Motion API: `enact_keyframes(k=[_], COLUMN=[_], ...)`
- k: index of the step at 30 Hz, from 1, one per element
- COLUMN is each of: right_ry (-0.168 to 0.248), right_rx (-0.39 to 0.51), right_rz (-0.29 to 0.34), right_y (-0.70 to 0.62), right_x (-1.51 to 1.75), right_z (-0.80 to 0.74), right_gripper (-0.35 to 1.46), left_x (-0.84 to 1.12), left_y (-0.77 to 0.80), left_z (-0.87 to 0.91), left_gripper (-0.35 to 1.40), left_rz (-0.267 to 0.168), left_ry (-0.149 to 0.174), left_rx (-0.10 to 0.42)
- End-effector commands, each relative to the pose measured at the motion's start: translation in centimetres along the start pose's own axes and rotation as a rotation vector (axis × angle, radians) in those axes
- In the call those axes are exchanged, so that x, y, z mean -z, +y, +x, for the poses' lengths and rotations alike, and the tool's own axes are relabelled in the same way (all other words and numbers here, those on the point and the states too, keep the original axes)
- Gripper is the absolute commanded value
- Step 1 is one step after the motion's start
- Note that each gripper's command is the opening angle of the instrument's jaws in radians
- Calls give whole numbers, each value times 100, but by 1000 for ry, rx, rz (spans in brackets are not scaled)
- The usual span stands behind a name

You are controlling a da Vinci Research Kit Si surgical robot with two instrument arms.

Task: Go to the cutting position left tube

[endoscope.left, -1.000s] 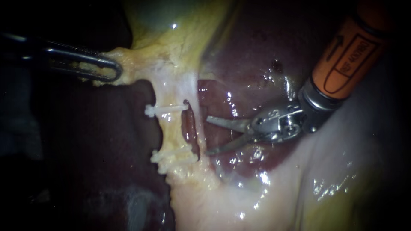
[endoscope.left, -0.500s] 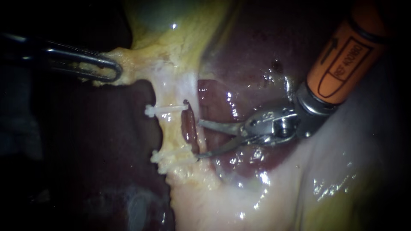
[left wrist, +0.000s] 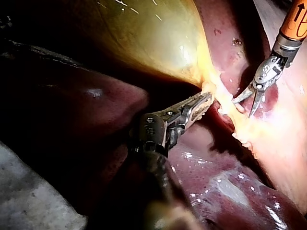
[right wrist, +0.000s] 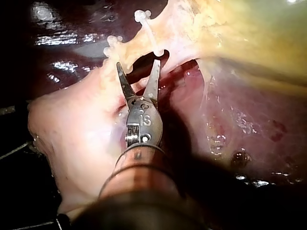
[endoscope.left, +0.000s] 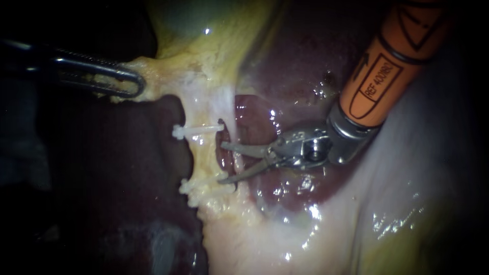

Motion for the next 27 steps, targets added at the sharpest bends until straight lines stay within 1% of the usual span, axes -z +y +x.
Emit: enact_keyframes(k=[1,4,9,18,22,27], right_ry=[-2,1,40,102,125,141], right_rx=[-1,-12,-33,-77,-91,-103], right_rz=[3,8,23,72,75,69], right_y=[1,5,9,10,11,14], right_x=[-1,-4,-8,-24,-34,-49], right_z=[-1,-4,-1,13,21,26], right_gripper=[143,143,145,145,145,143], left_x=[0,0,0,0,0,-1], left_y=[0,0,0,0,0,0], left_z=[0,0,0,0,0,0], left_gripper=[-35,-35,-35,-35,-35,-35], left_rz=[0,0,0,0,0,1], left_ry=[0,0,0,0,0,0], left_rx=[0,0,0,0,0,0])
